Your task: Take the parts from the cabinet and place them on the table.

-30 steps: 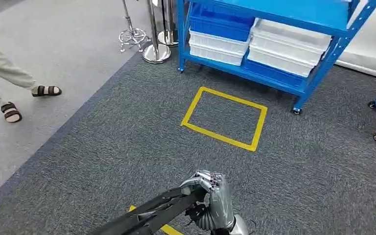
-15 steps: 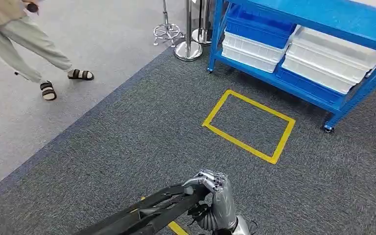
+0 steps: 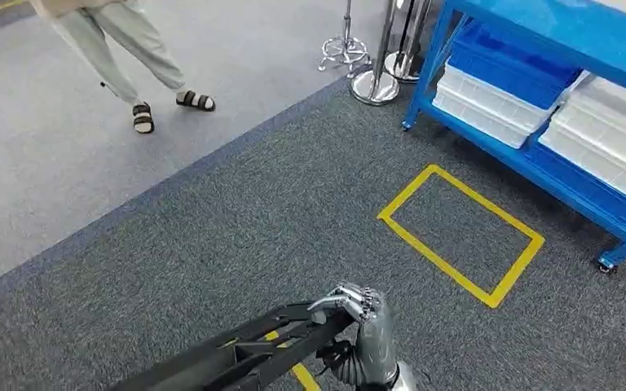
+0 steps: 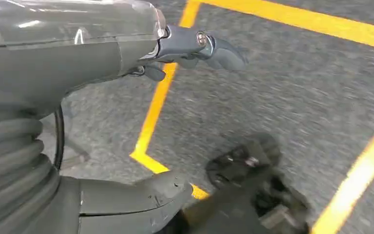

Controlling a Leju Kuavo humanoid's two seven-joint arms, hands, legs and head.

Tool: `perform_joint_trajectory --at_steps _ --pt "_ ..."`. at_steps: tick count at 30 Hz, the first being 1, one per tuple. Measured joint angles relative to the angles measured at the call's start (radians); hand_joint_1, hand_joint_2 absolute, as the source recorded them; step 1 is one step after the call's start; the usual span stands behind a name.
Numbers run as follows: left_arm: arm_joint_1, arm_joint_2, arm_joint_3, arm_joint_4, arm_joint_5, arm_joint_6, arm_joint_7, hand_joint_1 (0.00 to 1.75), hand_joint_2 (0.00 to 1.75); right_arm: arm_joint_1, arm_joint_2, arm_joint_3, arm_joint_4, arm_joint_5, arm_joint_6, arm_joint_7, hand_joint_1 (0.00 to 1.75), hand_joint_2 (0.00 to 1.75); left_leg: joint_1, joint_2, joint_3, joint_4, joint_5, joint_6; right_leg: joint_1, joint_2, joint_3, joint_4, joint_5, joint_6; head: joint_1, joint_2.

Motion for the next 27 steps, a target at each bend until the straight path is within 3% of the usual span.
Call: perform_joint_trajectory --at_steps 1,2,4,5,6,7,8,10,11,12,13,14,16,17,18,19,20,21,22,23,24,25,26,27 --pt "0.004 0.000 0.000 0.000 0.000 0.002 0.003 0.00 1.75 0.002 0.000 -0.003 -0.002 0.000 -0.003 0.000 1.75 1.75 0.004 -0.012 0.007 -0.010 0.005 0.005 -0.008 0.061 0.000 0.011 -0.014 0.006 0.001 0.000" --pt "0.002 0.000 0.000 0.000 0.000 0.004 0.004 0.00 1.75 0.006 0.000 -0.006 -0.004 0.000 -0.006 -0.001 1.75 1.75 0.005 -0.023 0.008 -0.014 0.009 0.012 -0.012 0.111 -0.025 0.060 -0.047 0.005 0.001 0.000" --pt "-0.003 0.000 0.000 0.000 0.000 0.004 0.004 0.00 1.75 0.014 -0.001 -0.011 -0.005 -0.001 -0.006 -0.001 1.75 1.75 0.005 -0.048 0.008 -0.014 0.007 0.016 -0.016 0.137 -0.105 0.217 -0.117 0.007 0.001 0.000" --pt "-0.002 0.000 0.000 0.000 0.000 0.004 0.005 0.00 1.75 0.017 -0.001 -0.013 -0.005 -0.002 -0.006 -0.001 1.75 1.75 0.005 -0.062 0.009 -0.012 0.006 0.017 -0.017 0.139 -0.147 0.289 -0.135 0.010 0.001 0.000" --pt "-0.002 0.000 0.001 0.000 0.000 0.004 0.007 0.00 1.75 0.018 -0.001 -0.013 -0.005 -0.002 -0.006 -0.001 1.75 1.75 0.005 -0.077 0.010 -0.010 0.004 0.017 -0.017 0.139 -0.172 0.321 -0.127 0.012 0.001 0.000" --pt "-0.001 0.000 0.001 0.000 0.000 0.004 0.010 0.00 1.75 0.019 -0.001 -0.014 -0.006 -0.002 -0.006 -0.001 1.75 1.75 0.005 -0.092 0.013 -0.008 0.002 0.016 -0.018 0.139 -0.173 0.302 -0.096 0.013 0.001 0.000" --pt "-0.001 0.000 0.001 0.000 0.000 0.003 0.013 0.00 1.75 0.021 -0.001 -0.015 -0.006 -0.002 -0.007 -0.001 1.75 1.75 0.006 -0.110 0.017 -0.007 -0.001 0.013 -0.021 0.142 -0.150 0.238 -0.042 0.013 0.001 0.000" --pt "-0.002 0.000 0.001 0.000 -0.001 0.001 0.018 0.00 1.75 0.022 -0.001 -0.016 -0.007 -0.002 -0.008 -0.001 1.75 1.75 0.007 -0.128 0.023 -0.003 -0.005 0.010 -0.025 0.152 -0.112 0.142 0.019 0.012 0.001 0.000" --pt "-0.002 0.000 0.001 0.000 -0.002 0.001 0.019 0.00 1.75 0.023 -0.001 -0.016 -0.008 -0.002 -0.008 -0.001 1.75 1.75 0.008 -0.139 0.025 0.000 -0.009 0.006 -0.030 0.186 -0.085 0.072 0.059 0.011 0.001 0.000" --pt "-0.002 -0.001 0.001 0.000 -0.002 0.000 0.022 0.00 1.75 0.025 -0.002 -0.017 -0.009 -0.002 -0.008 -0.001 1.75 1.75 0.004 -0.151 0.021 0.006 -0.012 0.000 -0.032 0.245 -0.079 0.051 0.048 0.010 0.001 0.000" --pt "-0.005 -0.001 0.001 0.000 -0.002 0.000 0.024 0.00 1.75 0.028 -0.002 -0.019 -0.013 -0.002 -0.008 -0.001 1.75 1.75 0.006 -0.163 0.010 0.014 -0.013 -0.005 -0.035 0.243 -0.074 0.032 0.042 0.009 0.000 0.000" --pt "-0.004 -0.001 0.002 0.000 -0.002 0.000 0.024 0.00 1.75 0.030 -0.002 -0.020 -0.014 -0.002 -0.008 -0.001 1.75 1.75 0.010 -0.174 0.004 0.013 -0.011 -0.012 -0.027 0.233 -0.076 0.038 0.042 0.007 0.000 0.000" --pt "0.002 -0.001 0.002 0.000 -0.002 0.000 0.024 0.00 1.75 0.030 0.000 -0.021 -0.015 -0.002 -0.008 -0.001 1.75 1.75 0.014 -0.196 -0.002 0.005 -0.008 -0.029 -0.029 0.212 -0.071 0.033 0.043 -0.005 0.000 0.000" --pt "0.004 0.000 0.002 0.000 -0.002 0.000 0.024 0.00 1.75 0.030 0.001 -0.021 -0.015 -0.002 -0.008 -0.001 1.75 1.75 0.017 -0.176 0.001 0.016 -0.017 -0.032 -0.034 0.193 -0.062 0.022 0.046 -0.013 0.000 0.000" --pt "0.003 0.000 0.002 0.000 -0.002 0.001 0.024 0.00 1.75 0.031 0.001 -0.021 -0.016 -0.002 -0.008 -0.001 1.75 1.75 0.009 -0.117 -0.011 0.046 -0.038 -0.036 -0.032 0.183 -0.056 0.016 0.045 -0.020 0.000 0.000" --pt "0.000 0.000 0.002 0.000 -0.002 0.000 0.025 0.00 1.75 0.033 0.000 -0.021 -0.018 -0.002 -0.008 -0.001 1.75 1.75 0.010 -0.078 -0.047 0.118 -0.081 -0.041 -0.027 0.163 -0.053 0.015 0.045 -0.027 0.000 0.000" --pt "-0.003 0.000 0.002 0.000 -0.002 0.000 0.025 0.00 1.75 0.035 0.000 -0.023 -0.018 -0.002 -0.008 -0.001 1.75 1.75 0.012 -0.059 -0.091 0.206 -0.124 -0.044 -0.023 0.143 -0.053 0.016 0.043 -0.030 -0.001 0.000" --pt "-0.003 0.000 0.002 0.000 -0.002 0.000 0.025 0.00 1.75 0.036 0.000 -0.023 -0.018 -0.002 -0.008 -0.001 1.75 1.75 0.014 -0.053 -0.124 0.276 -0.151 -0.047 -0.021 0.126 -0.053 0.017 0.041 -0.032 0.000 0.000" --pt "-0.001 0.000 0.002 0.000 -0.002 -0.002 0.026 0.00 1.75 0.036 0.000 -0.023 -0.018 -0.002 -0.008 -0.001 1.75 1.75 0.015 -0.050 -0.142 0.315 -0.158 -0.049 -0.019 0.111 -0.053 0.017 0.039 -0.032 0.000 0.000" --pt "0.001 0.000 0.002 0.000 -0.002 -0.003 0.026 0.00 1.75 0.036 0.000 -0.023 -0.018 -0.002 -0.009 -0.001 1.75 1.75 0.016 -0.048 -0.138 0.308 -0.143 -0.049 -0.017 0.098 -0.053 0.018 0.038 -0.032 0.000 0.000" --pt "0.004 0.000 0.002 0.000 -0.003 -0.003 0.026 0.00 1.75 0.036 0.000 -0.023 -0.018 -0.002 -0.010 -0.001 1.75 1.75 0.016 -0.046 -0.109 0.254 -0.108 -0.047 -0.016 0.085 -0.051 0.019 0.036 -0.032 0.000 0.000" --pt "0.005 0.000 0.002 0.000 -0.003 -0.003 0.026 0.00 1.75 0.037 0.000 -0.023 -0.019 -0.002 -0.011 -0.001 1.75 1.75 0.016 -0.038 -0.060 0.166 -0.065 -0.043 -0.016 0.072 -0.048 0.021 0.033 -0.029 -0.001 0.000" --pt "0.004 0.000 0.002 0.000 -0.006 -0.004 0.026 0.00 1.75 0.038 0.000 -0.023 -0.022 -0.001 -0.013 -0.001 1.75 1.75 0.013 -0.012 -0.005 0.069 -0.025 -0.036 -0.015 0.062 -0.043 0.021 0.029 -0.026 0.000 0.000" --pt "0.002 0.001 0.002 0.000 -0.008 -0.006 0.026 0.00 1.75 0.039 0.000 -0.023 -0.023 0.000 -0.016 -0.001 1.75 1.75 0.001 0.055 0.023 0.010 -0.031 -0.027 -0.012 0.052 -0.041 0.022 0.026 -0.021 0.000 0.000"
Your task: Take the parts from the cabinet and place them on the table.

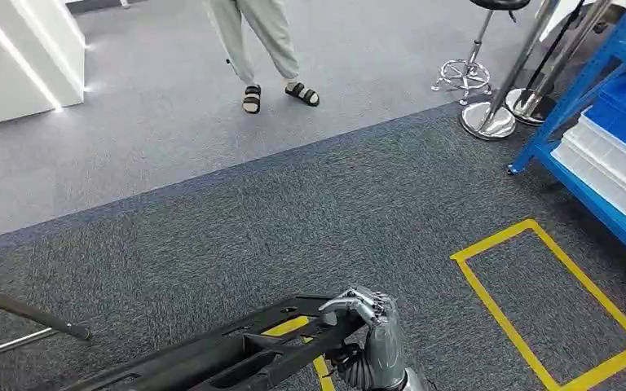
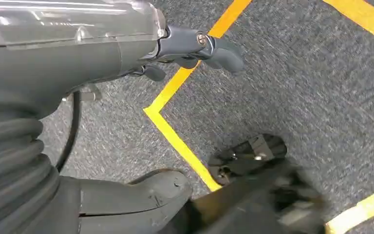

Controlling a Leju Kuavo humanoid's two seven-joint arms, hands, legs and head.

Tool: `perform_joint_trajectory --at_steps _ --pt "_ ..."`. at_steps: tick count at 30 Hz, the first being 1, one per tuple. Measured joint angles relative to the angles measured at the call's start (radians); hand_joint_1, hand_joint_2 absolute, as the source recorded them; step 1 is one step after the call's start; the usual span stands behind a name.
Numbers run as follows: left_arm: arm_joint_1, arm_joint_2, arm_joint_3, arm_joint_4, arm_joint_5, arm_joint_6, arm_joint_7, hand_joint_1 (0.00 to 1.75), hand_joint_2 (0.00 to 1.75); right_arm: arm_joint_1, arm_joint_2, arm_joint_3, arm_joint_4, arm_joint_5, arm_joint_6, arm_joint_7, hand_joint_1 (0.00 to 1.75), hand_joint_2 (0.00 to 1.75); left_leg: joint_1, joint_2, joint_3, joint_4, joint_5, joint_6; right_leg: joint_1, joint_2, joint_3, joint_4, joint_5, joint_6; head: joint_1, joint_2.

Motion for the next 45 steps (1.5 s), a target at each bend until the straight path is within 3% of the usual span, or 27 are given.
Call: perform_joint_trajectory --at_steps 4,5,6,7,9,10,11,13,14,15,16,19,20,22,24,26,27,29,30,31,35,36,37,39,40,42,45 --pt "0.005 0.004 0.000 0.000 -0.003 -0.003 0.000 0.00 1.75 0.000 0.000 -0.001 -0.002 0.002 -0.005 0.000 1.75 1.75 -0.008 -0.049 -0.009 -0.004 0.011 0.016 0.003 -0.034 0.008 -0.005 -0.001 0.018 0.000 0.000" --pt "0.007 0.004 0.000 0.000 -0.003 -0.003 0.000 0.00 1.75 0.001 -0.001 -0.001 -0.006 0.002 -0.005 0.000 1.75 1.75 0.006 -0.063 0.004 -0.019 0.021 0.028 0.002 -0.030 0.010 -0.002 -0.011 0.027 0.000 0.000" --pt "0.007 0.004 0.000 0.000 -0.003 -0.003 -0.001 0.00 1.75 0.002 -0.002 -0.002 -0.007 0.002 -0.006 0.001 1.75 1.75 0.003 -0.074 0.005 -0.022 0.023 0.033 -0.003 0.023 0.005 0.025 -0.035 0.028 0.000 0.000" --pt "0.005 0.004 0.000 0.000 -0.004 -0.004 -0.001 0.00 1.75 0.004 -0.002 -0.003 -0.008 0.002 -0.006 0.001 1.75 1.75 0.003 -0.083 0.004 -0.021 0.025 0.039 -0.005 0.057 -0.020 0.083 -0.074 0.027 0.000 0.000" --pt "0.003 0.004 0.000 0.000 -0.004 -0.005 -0.001 0.00 1.75 0.009 -0.003 -0.006 -0.008 0.002 -0.006 0.001 1.75 1.75 0.002 -0.108 0.002 -0.021 0.026 0.041 -0.005 0.083 -0.094 0.238 -0.146 0.028 0.000 0.000" --pt "0.004 0.004 0.000 0.000 -0.004 -0.005 -0.001 0.00 1.75 0.010 -0.003 -0.007 -0.008 0.002 -0.006 0.001 1.75 1.75 0.000 -0.122 0.001 -0.021 0.026 0.042 -0.005 0.086 -0.124 0.295 -0.158 0.029 0.000 0.000" --pt "0.006 0.004 0.000 0.000 -0.004 -0.005 -0.001 0.00 1.75 0.010 -0.003 -0.007 -0.008 0.002 -0.006 0.001 1.75 1.75 0.000 -0.136 0.002 -0.020 0.026 0.041 -0.005 0.086 -0.130 0.300 -0.144 0.028 0.000 0.000" --pt "0.007 0.004 0.000 0.000 -0.004 -0.005 -0.001 0.00 1.75 0.011 -0.003 -0.007 -0.008 0.002 -0.006 0.001 1.75 1.75 0.000 -0.168 0.004 -0.014 0.025 0.040 -0.006 0.093 -0.077 0.179 -0.056 0.025 0.000 0.000" --pt "0.006 0.004 0.000 0.000 -0.004 -0.005 -0.001 0.00 1.75 0.011 -0.003 -0.007 -0.008 0.002 -0.006 0.001 1.75 1.75 0.001 -0.184 0.004 -0.010 0.023 0.037 -0.008 0.111 -0.036 0.089 -0.008 0.022 0.000 0.000" --pt "0.007 0.003 0.000 0.000 -0.004 -0.005 -0.001 0.00 1.75 0.011 -0.003 -0.007 -0.008 0.002 -0.006 0.001 1.75 1.75 0.003 -0.194 0.000 -0.005 0.020 0.033 -0.013 0.157 -0.011 0.024 0.006 0.018 0.000 0.000" --pt "0.003 0.003 0.000 0.000 -0.004 -0.005 -0.001 0.00 1.75 0.013 -0.003 -0.008 -0.009 0.002 -0.006 0.002 1.75 1.75 -0.004 -0.206 -0.008 0.007 0.018 0.027 -0.015 0.184 -0.006 0.009 -0.001 0.020 0.000 0.000" --pt "0.009 0.003 0.000 0.000 -0.004 -0.005 -0.001 0.00 1.75 0.013 -0.003 -0.008 -0.009 0.002 -0.006 0.002 1.75 1.75 0.006 -0.240 -0.016 -0.003 0.026 0.006 -0.004 0.153 -0.007 0.015 -0.001 0.010 0.000 0.000" --pt "0.011 0.003 0.000 0.000 -0.004 -0.005 -0.001 0.00 1.75 0.013 -0.002 -0.008 -0.009 0.002 -0.006 0.002 1.75 1.75 0.005 -0.246 -0.022 -0.001 0.024 0.000 -0.014 0.139 -0.003 0.002 0.005 0.001 0.000 0.000" --pt "0.010 0.004 0.000 0.000 -0.004 -0.005 -0.001 0.00 1.75 0.013 -0.001 -0.008 -0.010 0.002 -0.006 0.002 1.75 1.75 0.001 -0.144 -0.051 0.072 -0.025 -0.006 -0.010 0.111 0.005 -0.007 0.008 -0.013 0.000 0.000" --pt "0.005 0.003 0.000 0.000 -0.004 -0.005 -0.001 0.00 1.75 0.015 -0.001 -0.008 -0.010 0.002 -0.006 0.002 1.75 1.75 0.007 -0.113 -0.128 0.232 -0.101 -0.015 -0.005 0.076 0.004 -0.007 0.006 -0.018 0.000 0.000" --pt "0.007 0.003 0.000 0.000 -0.004 -0.005 -0.001 0.00 1.75 0.015 -0.001 -0.008 -0.010 0.002 -0.007 0.003 1.75 1.75 0.011 -0.105 -0.166 0.312 -0.115 -0.020 -0.003 0.046 0.005 -0.006 0.003 -0.018 0.000 0.000" --pt "0.006 0.003 0.000 0.000 -0.005 -0.005 -0.002 0.00 1.75 0.015 -0.001 -0.008 -0.010 0.002 -0.007 0.003 1.75 1.75 0.012 -0.103 -0.150 0.284 -0.091 -0.022 -0.003 0.032 0.006 -0.005 0.001 -0.017 0.000 0.000" --pt "0.007 0.003 0.000 0.000 -0.007 -0.005 -0.002 0.00 1.75 0.014 -0.001 -0.008 -0.011 0.002 -0.011 0.004 1.75 1.75 0.013 -0.080 -0.053 0.104 -0.002 -0.018 -0.004 0.006 0.013 -0.004 -0.005 -0.011 0.000 0.000" --pt "0.007 0.003 0.000 0.000 -0.008 -0.005 -0.002 0.00 1.75 0.014 -0.001 -0.008 -0.012 0.004 -0.013 0.005 1.75 1.75 0.010 -0.031 -0.009 0.025 0.020 -0.012 -0.002 -0.002 0.017 -0.003 -0.009 -0.006 0.000 0.000" --pt "0.002 0.003 0.000 0.000 -0.009 -0.005 -0.002 0.00 1.75 0.015 -0.001 -0.008 -0.014 0.005 -0.014 0.006 1.75 1.75 -0.005 -0.012 0.002 0.002 0.006 -0.009 0.006 -0.013 0.016 0.001 -0.014 0.002 0.000 0.000" --pt "0.009 0.005 0.002 0.000 -0.009 -0.003 -0.003 0.00 1.75 0.014 -0.002 -0.008 -0.018 0.008 -0.023 0.010 1.75 1.75 -0.005 -0.060 -0.004 -0.007 0.015 0.017 0.005 -0.055 0.029 -0.006 -0.017 0.022 0.000 0.000" --pt "0.013 0.004 0.003 0.000 -0.010 -0.003 -0.004 0.00 1.75 0.013 -0.003 -0.008 -0.022 0.012 -0.026 0.011 1.75 1.75 0.001 -0.074 0.004 -0.015 0.021 0.025 -0.004 -0.021 0.031 0.006 -0.031 0.029 0.000 0.000" --pt "0.011 0.005 0.004 0.000 -0.010 -0.003 -0.005 0.00 1.75 0.015 -0.003 -0.008 -0.025 0.014 -0.026 0.011 1.75 1.75 0.002 -0.083 0.003 -0.017 0.024 0.035 -0.005 0.042 0.009 0.054 -0.066 0.029 0.000 0.000" --pt "0.007 0.005 0.007 0.000 -0.010 -0.003 -0.005 0.00 1.75 0.017 -0.004 -0.008 -0.025 0.015 -0.027 0.012 1.75 1.75 0.001 -0.107 0.002 -0.016 0.025 0.040 -0.005 0.081 -0.066 0.205 -0.139 0.030 0.000 0.000" --pt "0.007 0.005 0.009 0.000 -0.010 -0.003 -0.006 0.00 1.75 0.017 -0.004 -0.008 -0.025 0.015 -0.027 0.013 1.75 1.75 -0.001 -0.120 0.001 -0.016 0.024 0.041 -0.005 0.085 -0.102 0.270 -0.159 0.032 0.000 0.000" --pt "0.010 0.005 0.012 0.000 -0.010 -0.003 -0.006 0.00 1.75 0.018 -0.004 -0.008 -0.025 0.017 -0.027 0.013 1.75 1.75 -0.003 -0.148 0.003 -0.013 0.023 0.042 -0.005 0.086 -0.123 0.288 -0.132 0.031 0.000 0.000" --pt "0.010 0.005 0.016 0.000 -0.010 -0.003 -0.009 0.00 1.75 0.017 -0.004 -0.008 -0.026 0.020 -0.029 0.013 1.75 1.75 -0.003 -0.196 0.005 -0.003 0.019 0.038 -0.006 0.113 -0.033 0.070 0.007 0.022 0.000 0.000"
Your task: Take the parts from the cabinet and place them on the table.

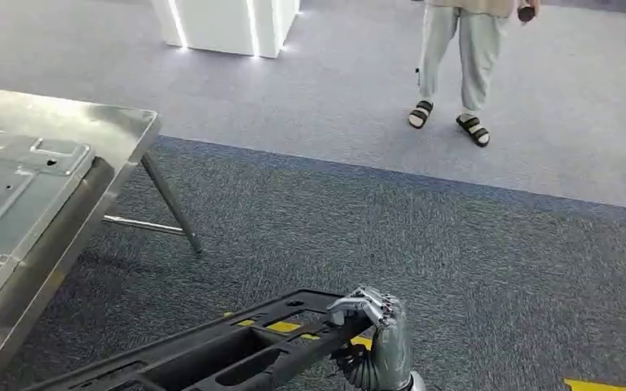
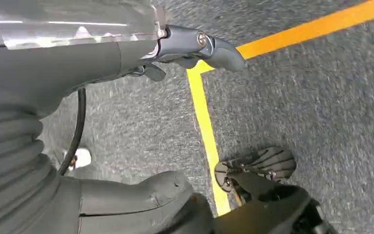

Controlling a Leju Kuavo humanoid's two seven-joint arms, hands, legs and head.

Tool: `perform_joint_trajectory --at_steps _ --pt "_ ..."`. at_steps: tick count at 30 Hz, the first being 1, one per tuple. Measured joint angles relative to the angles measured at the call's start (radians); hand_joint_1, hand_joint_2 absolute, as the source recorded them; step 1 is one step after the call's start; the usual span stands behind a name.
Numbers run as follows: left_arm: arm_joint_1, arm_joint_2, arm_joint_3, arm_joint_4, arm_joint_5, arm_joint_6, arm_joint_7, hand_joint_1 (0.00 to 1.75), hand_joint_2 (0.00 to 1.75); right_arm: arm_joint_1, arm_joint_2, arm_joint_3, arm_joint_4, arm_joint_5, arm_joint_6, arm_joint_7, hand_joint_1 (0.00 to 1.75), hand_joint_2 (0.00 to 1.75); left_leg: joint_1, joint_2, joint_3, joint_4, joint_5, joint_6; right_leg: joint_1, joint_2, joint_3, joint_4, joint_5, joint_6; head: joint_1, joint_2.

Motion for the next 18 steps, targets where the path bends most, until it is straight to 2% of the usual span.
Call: perform_joint_trajectory --at_steps 1,2,4,5,6,7,8,9,10,11,12,13,14,15,16,17,18 --pt "0.000 -0.001 0.000 0.000 0.000 0.000 0.000 0.00 1.75 0.000 0.000 0.000 0.000 0.002 -0.001 0.001 1.75 1.75 0.000 -0.011 -0.005 0.004 -0.003 -0.004 -0.003 0.050 0.018 -0.042 -0.006 -0.006 0.000 0.000" --pt "-0.002 0.000 0.000 0.000 0.000 -0.001 0.000 0.00 1.75 0.001 0.000 0.000 -0.001 0.003 -0.002 0.002 1.75 1.75 -0.005 -0.024 -0.012 0.014 -0.005 -0.010 -0.005 0.052 0.018 -0.055 -0.002 -0.003 -0.001 0.000" --pt "0.001 0.000 0.002 0.000 0.000 0.000 -0.001 0.00 1.75 0.002 0.000 0.000 -0.003 0.004 -0.002 0.003 1.75 1.75 0.002 -0.037 -0.019 0.010 0.000 -0.019 0.001 0.037 0.016 -0.052 -0.001 -0.005 0.000 0.000" --pt "0.005 0.000 0.002 0.000 -0.001 0.000 -0.001 0.00 1.75 0.000 0.000 0.001 -0.003 0.006 -0.002 0.003 1.75 1.75 0.003 -0.051 -0.023 0.006 0.003 -0.029 0.001 0.024 0.019 -0.056 0.002 -0.012 0.000 0.000" --pt "0.007 0.001 0.002 0.000 -0.001 0.000 -0.001 0.00 1.75 0.000 0.001 0.001 -0.004 0.006 -0.002 0.003 1.75 1.75 0.004 -0.038 -0.023 0.014 -0.006 -0.032 -0.007 0.009 0.025 -0.071 0.009 -0.022 0.000 0.000" --pt "0.008 0.001 0.002 0.000 -0.001 0.000 -0.001 0.00 1.75 0.001 0.001 0.002 -0.004 0.007 -0.002 0.003 1.75 1.75 -0.001 0.028 -0.034 0.045 -0.029 -0.037 -0.005 -0.003 0.031 -0.078 0.010 -0.026 0.000 0.000" --pt "0.006 0.001 0.002 0.000 0.000 0.000 -0.002 0.00 1.75 0.002 0.001 0.002 -0.005 0.009 -0.002 0.003 1.75 1.75 0.000 0.059 -0.065 0.105 -0.066 -0.042 -0.004 -0.017 0.032 -0.079 0.009 -0.032 0.000 0.000" --pt "0.003 0.001 0.002 0.000 -0.001 0.000 -0.002 0.00 1.75 0.002 0.001 0.002 -0.005 0.009 -0.003 0.003 1.75 1.75 0.002 0.075 -0.104 0.182 -0.105 -0.046 -0.003 -0.033 0.031 -0.079 0.008 -0.033 -0.001 0.000" --pt "0.002 0.000 0.002 0.000 0.000 0.000 -0.002 0.00 1.75 0.003 0.001 0.002 -0.005 0.010 -0.003 0.003 1.75 1.75 0.006 0.082 -0.140 0.257 -0.134 -0.050 -0.002 -0.049 0.031 -0.078 0.007 -0.034 0.000 0.000" --pt "0.002 0.000 0.002 0.000 0.000 0.000 -0.002 0.00 1.75 0.003 0.001 0.002 -0.005 0.011 -0.005 0.004 1.75 1.75 0.010 0.087 -0.167 0.309 -0.146 -0.056 -0.002 -0.067 0.031 -0.078 0.006 -0.034 -0.001 0.000" --pt "0.002 0.000 0.002 0.000 0.000 0.000 -0.002 0.00 1.75 0.003 0.001 0.002 -0.005 0.013 -0.007 0.005 1.75 1.75 0.014 0.091 -0.165 0.306 -0.131 -0.060 -0.002 -0.081 0.032 -0.078 0.004 -0.034 -0.001 0.000" --pt "0.002 0.000 0.002 0.000 0.000 0.000 -0.002 0.00 1.75 0.002 0.001 0.002 -0.005 0.014 -0.010 0.005 1.75 1.75 0.018 0.096 -0.141 0.260 -0.099 -0.063 -0.003 -0.095 0.033 -0.077 0.002 -0.031 -0.001 0.000" --pt "0.003 0.001 0.003 0.000 -0.002 0.000 -0.002 0.00 1.75 0.002 0.001 0.002 -0.005 0.015 -0.013 0.006 1.75 1.75 0.021 0.107 -0.094 0.171 -0.052 -0.066 -0.005 -0.108 0.035 -0.074 -0.001 -0.026 -0.001 0.000" --pt "0.004 0.001 0.003 0.000 -0.002 0.000 -0.002 0.00 1.75 0.002 0.001 0.002 -0.005 0.016 -0.013 0.006 1.75 1.75 0.023 0.130 -0.042 0.075 -0.011 -0.066 -0.007 -0.120 0.038 -0.071 -0.006 -0.020 -0.001 0.000" --pt "0.002 0.000 0.002 0.000 -0.002 0.000 -0.002 0.00 1.75 0.002 0.001 0.002 -0.006 0.016 -0.013 0.006 1.75 1.75 0.017 0.188 -0.016 0.016 -0.017 -0.065 -0.005 -0.129 0.041 -0.069 -0.011 -0.012 -0.001 0.000" --pt "0.001 0.000 0.003 0.000 -0.003 0.000 -0.002 0.00 1.75 0.001 0.001 0.002 -0.006 0.016 -0.013 0.006 1.75 1.75 0.011 0.181 -0.013 0.014 -0.011 -0.052 0.003 -0.140 0.040 -0.065 -0.016 -0.005 0.000 0.000" --pt "0.000 0.001 0.003 0.000 -0.003 0.000 -0.002 0.00 1.75 0.001 0.001 0.002 -0.006 0.016 -0.013 0.006 1.75 1.75 0.010 0.164 -0.016 0.017 -0.010 -0.043 0.002 -0.144 0.044 -0.066 -0.016 0.000 0.000 0.000"
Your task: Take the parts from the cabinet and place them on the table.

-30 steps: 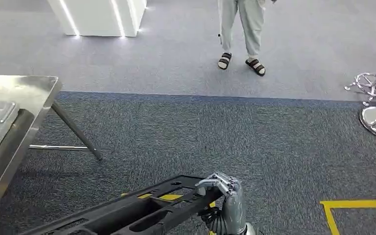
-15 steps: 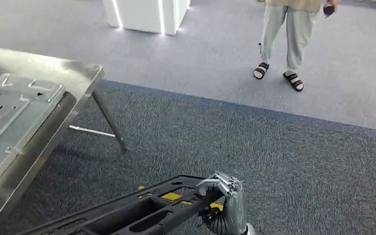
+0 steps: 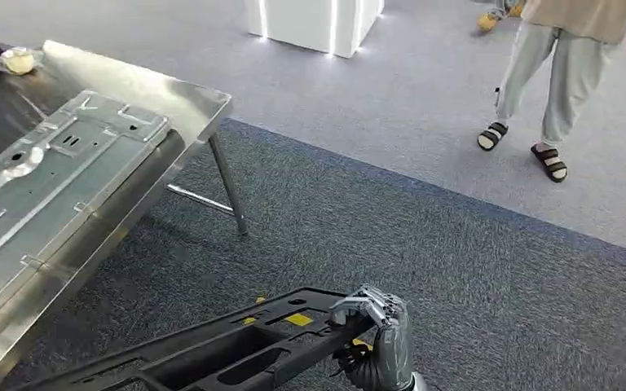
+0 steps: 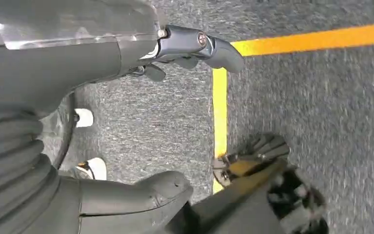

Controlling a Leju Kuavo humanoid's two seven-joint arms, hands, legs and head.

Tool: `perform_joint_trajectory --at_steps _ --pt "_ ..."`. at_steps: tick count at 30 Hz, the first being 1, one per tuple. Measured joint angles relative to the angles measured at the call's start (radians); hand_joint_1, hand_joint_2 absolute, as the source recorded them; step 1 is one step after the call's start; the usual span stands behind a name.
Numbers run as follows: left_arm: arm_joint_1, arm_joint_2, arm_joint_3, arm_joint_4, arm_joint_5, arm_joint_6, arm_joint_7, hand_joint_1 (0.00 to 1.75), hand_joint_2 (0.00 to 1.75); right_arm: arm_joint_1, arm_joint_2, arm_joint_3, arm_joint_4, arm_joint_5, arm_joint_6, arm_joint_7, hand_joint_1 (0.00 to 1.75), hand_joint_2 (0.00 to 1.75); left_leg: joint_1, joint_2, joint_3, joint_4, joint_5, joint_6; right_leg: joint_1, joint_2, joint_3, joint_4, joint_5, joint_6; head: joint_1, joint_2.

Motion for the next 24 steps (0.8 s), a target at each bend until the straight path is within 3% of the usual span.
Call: perform_joint_trajectory --at_steps 2,3,4,5,6,7,8,9,10,12,13,14,15,18,19,20,21,22,23,24 --pt "0.003 0.000 0.001 0.000 -0.001 0.000 0.000 0.00 1.75 -0.002 0.000 0.000 0.000 0.000 0.000 0.001 1.75 1.75 -0.007 -0.020 -0.004 -0.001 -0.001 0.011 -0.002 -0.021 0.010 -0.007 0.001 0.010 0.000 0.000" --pt "0.002 0.000 0.002 0.000 -0.001 0.000 0.000 0.00 1.75 -0.002 0.000 0.000 -0.001 0.000 0.000 0.001 1.75 1.75 0.001 -0.032 0.004 -0.011 0.003 0.022 -0.007 -0.021 0.015 -0.006 -0.006 0.019 0.000 0.000" --pt "0.003 0.000 0.002 0.000 -0.001 0.000 0.000 0.00 1.75 -0.003 0.000 0.000 -0.002 0.002 0.000 0.003 1.75 1.75 0.002 -0.044 0.009 -0.015 0.007 0.029 -0.013 0.042 0.016 0.009 -0.023 0.024 0.001 0.000" --pt "0.002 0.000 0.002 0.000 -0.002 0.000 0.001 0.00 1.75 -0.003 0.000 0.000 -0.002 0.003 0.000 0.004 1.75 1.75 0.002 -0.054 0.009 -0.016 0.008 0.036 -0.014 0.086 -0.007 0.054 -0.056 0.022 0.000 0.000" --pt "-0.001 0.000 0.003 0.000 -0.002 0.001 0.001 0.00 1.75 -0.002 0.000 0.000 -0.002 0.003 0.000 0.005 1.75 1.75 0.001 -0.065 0.007 -0.015 0.009 0.040 -0.014 0.105 -0.042 0.125 -0.094 0.020 0.000 0.000" --pt "-0.004 0.000 0.005 0.000 -0.002 0.001 0.001 0.00 1.75 -0.002 -0.001 0.000 -0.002 0.003 0.000 0.007 1.75 1.75 -0.001 -0.078 0.006 -0.015 0.010 0.043 -0.010 0.113 -0.087 0.213 -0.133 0.019 0.001 0.000" --pt "-0.004 0.000 0.005 0.000 -0.002 0.001 0.001 0.00 1.75 -0.002 -0.001 0.000 -0.002 0.003 0.000 0.008 1.75 1.75 -0.005 -0.094 0.006 -0.015 0.010 0.045 -0.007 0.115 -0.129 0.289 -0.154 0.017 0.000 0.000" --pt "-0.003 0.000 0.006 0.000 -0.002 0.001 0.001 0.00 1.75 -0.002 -0.001 0.000 -0.002 0.003 0.000 0.009 1.75 1.75 -0.008 -0.109 0.006 -0.014 0.010 0.045 -0.005 0.116 -0.148 0.317 -0.148 0.014 0.000 0.000" --pt "-0.002 0.001 0.006 0.000 -0.003 0.001 0.001 0.00 1.75 -0.002 -0.001 0.000 -0.002 0.003 0.001 0.010 1.75 1.75 -0.011 -0.126 0.008 -0.013 0.010 0.045 -0.002 0.117 -0.147 0.300 -0.120 0.007 0.000 0.000" --pt "-0.001 0.001 0.007 0.000 -0.003 0.001 0.002 0.00 1.75 -0.002 -0.001 0.000 -0.002 0.004 0.001 0.010 1.75 1.75 -0.015 -0.160 0.011 -0.013 0.010 0.045 0.007 0.133 -0.088 0.152 -0.020 -0.013 0.000 0.000" --pt "-0.001 0.000 0.007 0.000 -0.003 0.001 0.002 0.00 1.75 -0.002 -0.001 0.000 -0.002 0.004 0.001 0.010 1.75 1.75 -0.015 -0.173 0.012 -0.012 0.010 0.045 0.011 0.173 -0.049 0.062 0.027 -0.023 0.000 0.000" --pt "0.000 -0.003 0.007 0.000 -0.003 0.000 0.002 0.00 1.75 -0.002 -0.001 0.000 -0.002 0.004 0.001 0.011 1.75 1.75 -0.011 -0.183 0.010 -0.012 0.010 0.045 0.011 0.230 -0.033 0.019 0.026 -0.033 0.000 0.000" --pt "-0.003 -0.003 0.008 0.000 -0.003 -0.001 0.002 0.00 1.75 -0.001 -0.001 0.000 -0.003 0.005 0.001 0.011 1.75 1.75 -0.014 -0.197 0.005 -0.007 0.010 0.040 0.009 0.233 -0.031 0.003 0.029 -0.032 0.001 0.000" --pt "0.002 -0.003 0.009 0.000 -0.005 -0.003 0.002 0.00 1.75 -0.004 0.000 0.000 -0.006 0.007 0.002 0.012 1.75 1.75 -0.007 -0.235 -0.006 -0.021 0.018 0.018 0.013 0.196 -0.024 -0.004 0.031 -0.035 0.001 0.000" --pt "0.002 0.002 0.010 0.000 -0.005 -0.003 0.002 0.00 1.75 -0.004 0.001 0.000 -0.008 0.008 0.007 0.012 1.75 1.75 -0.009 -0.226 -0.002 -0.012 0.012 0.018 -0.003 0.173 -0.015 -0.024 0.039 -0.038 0.001 0.000" --pt "0.002 0.002 0.011 0.000 -0.005 -0.003 0.001 0.00 1.75 -0.004 0.002 0.000 -0.008 0.010 0.008 0.012 1.75 1.75 -0.017 -0.154 -0.011 0.010 -0.009 0.010 0.000 0.164 -0.005 -0.035 0.040 -0.039 -0.002 0.000" --pt "-0.001 0.002 0.011 0.000 -0.005 -0.003 0.001 0.00 1.75 -0.003 0.002 0.000 -0.009 0.011 0.008 0.012 1.75 1.75 -0.014 -0.110 -0.038 0.064 -0.046 0.002 0.001 0.143 -0.002 -0.038 0.040 -0.045 -0.003 0.000" --pt "-0.005 0.002 0.011 0.000 -0.005 -0.003 0.001 0.00 1.75 -0.002 0.002 0.000 -0.010 0.011 0.010 0.012 1.75 1.75 -0.010 -0.088 -0.077 0.143 -0.088 -0.005 0.003 0.124 -0.001 -0.037 0.039 -0.047 -0.003 0.000" --pt "-0.006 0.002 0.013 0.000 -0.006 -0.003 0.001 0.00 1.75 -0.002 0.002 0.000 -0.010 0.011 0.012 0.012 1.75 1.75 -0.005 -0.080 -0.115 0.221 -0.120 -0.012 0.004 0.104 -0.001 -0.036 0.036 -0.047 -0.003 0.000" --pt "-0.005 0.003 0.013 0.000 -0.007 -0.003 0.001 0.00 1.75 -0.002 0.002 0.000 -0.010 0.011 0.014 0.013 1.75 1.75 -0.001 -0.077 -0.141 0.272 -0.132 -0.019 0.003 0.087 -0.001 -0.035 0.034 -0.047 -0.003 0.000"
